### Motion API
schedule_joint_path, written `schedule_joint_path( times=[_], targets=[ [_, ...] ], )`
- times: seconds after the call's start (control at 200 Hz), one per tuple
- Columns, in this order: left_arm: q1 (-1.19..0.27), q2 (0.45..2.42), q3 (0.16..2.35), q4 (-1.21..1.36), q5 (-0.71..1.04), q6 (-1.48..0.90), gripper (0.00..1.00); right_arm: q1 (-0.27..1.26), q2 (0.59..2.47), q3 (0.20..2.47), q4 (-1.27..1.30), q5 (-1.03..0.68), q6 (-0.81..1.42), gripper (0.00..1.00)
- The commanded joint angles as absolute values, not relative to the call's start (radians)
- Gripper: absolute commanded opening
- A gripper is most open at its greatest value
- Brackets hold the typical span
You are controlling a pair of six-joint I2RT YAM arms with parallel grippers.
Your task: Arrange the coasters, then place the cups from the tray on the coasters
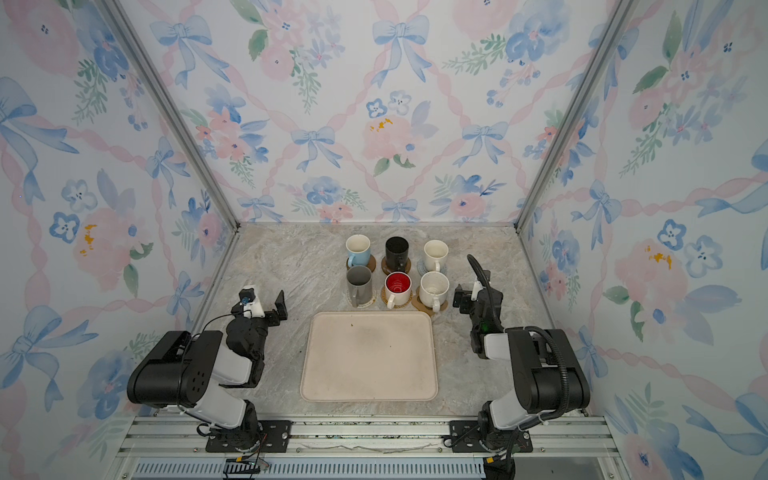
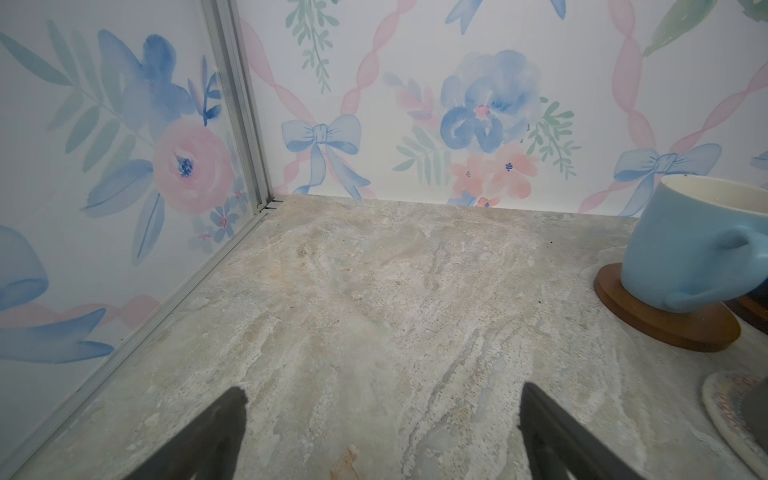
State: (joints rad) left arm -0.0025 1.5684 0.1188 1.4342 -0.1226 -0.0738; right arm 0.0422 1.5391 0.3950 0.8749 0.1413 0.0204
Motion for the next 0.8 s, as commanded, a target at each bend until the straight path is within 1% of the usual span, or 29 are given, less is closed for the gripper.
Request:
schedule_joint_path(
  times=[0.0, 0.295, 0.39, 0.475, 0.54, 0.59, 0.795],
  targets=[
    [-0.008, 1.579, 0.141, 1.418, -0.159, -0.071, 0.98, 0.051, 1.546, 0.392, 0.902, 0.136, 0.007, 0.97],
    [-0.011, 1.575, 0.121, 1.448, -0.204, -0.086, 0.98, 0.060, 1.546, 0.393, 0.902, 0.151, 0.001, 0.97],
    [-0.009, 1.584, 0.066, 1.564, -0.229, -0.095, 0.98, 0.059, 1.546, 0.393, 0.902, 0.152, 0.002, 0.97],
    [-0.007, 1.626, 0.001, 1.725, -0.194, -0.092, 0.98, 0.059, 1.546, 0.393, 0.902, 0.152, 0.001, 0.97],
    [-0.006, 1.597, -0.004, 1.692, -0.196, -0.101, 0.98, 0.059, 1.546, 0.393, 0.902, 0.151, 0.001, 0.97],
    [-0.006, 1.615, -0.009, 1.725, -0.190, -0.097, 0.98, 0.060, 1.546, 0.393, 0.902, 0.151, 0.001, 0.97],
    [-0.008, 1.618, -0.003, 1.723, -0.189, -0.094, 0.98, 0.059, 1.546, 0.393, 0.902, 0.151, 0.001, 0.97]
  ],
)
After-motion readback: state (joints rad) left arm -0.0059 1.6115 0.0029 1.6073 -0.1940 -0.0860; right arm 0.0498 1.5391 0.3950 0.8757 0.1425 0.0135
